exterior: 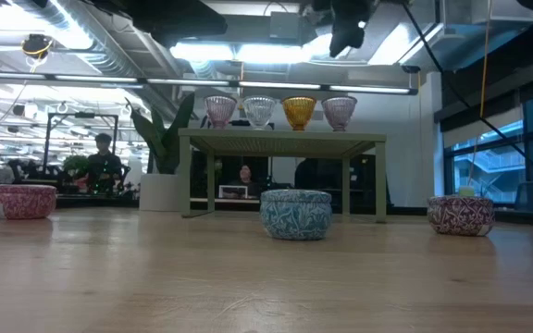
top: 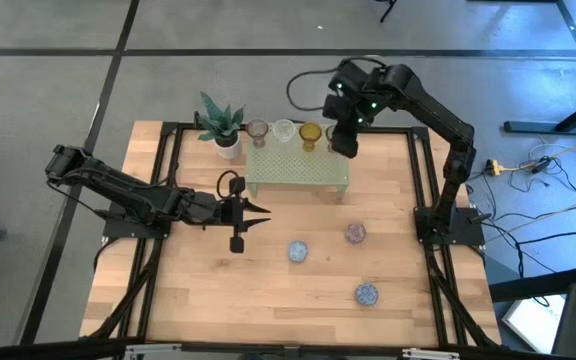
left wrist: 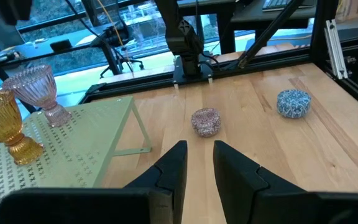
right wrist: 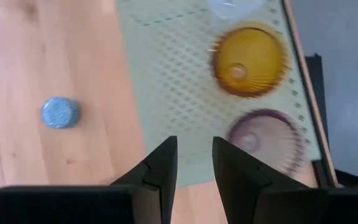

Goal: Pick & Place candle stick holders
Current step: Put the pink scented candle on the shelf

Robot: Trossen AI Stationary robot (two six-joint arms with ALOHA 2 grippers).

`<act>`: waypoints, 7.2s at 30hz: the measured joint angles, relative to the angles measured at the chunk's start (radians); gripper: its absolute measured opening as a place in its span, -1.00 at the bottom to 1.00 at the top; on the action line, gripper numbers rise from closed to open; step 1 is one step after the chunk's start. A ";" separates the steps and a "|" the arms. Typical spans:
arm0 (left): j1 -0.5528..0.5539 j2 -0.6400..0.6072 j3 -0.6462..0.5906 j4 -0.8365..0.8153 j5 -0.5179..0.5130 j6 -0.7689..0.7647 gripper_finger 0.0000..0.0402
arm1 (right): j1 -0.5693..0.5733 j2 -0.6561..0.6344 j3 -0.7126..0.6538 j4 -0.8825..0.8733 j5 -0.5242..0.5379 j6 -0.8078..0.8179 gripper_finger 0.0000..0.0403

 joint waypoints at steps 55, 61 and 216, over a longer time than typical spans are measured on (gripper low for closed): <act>0.184 -0.007 0.163 -1.467 0.263 -0.714 0.23 | 0.480 -0.490 -1.341 1.100 -0.165 0.208 -0.48; 0.185 -0.007 0.147 -1.463 0.277 -0.712 0.42 | 0.480 -0.490 -1.341 1.100 -0.165 0.208 -0.48; 0.222 -0.003 -0.137 -1.179 0.386 -0.722 0.78 | 0.480 -0.489 -1.340 1.089 -0.165 0.077 -0.48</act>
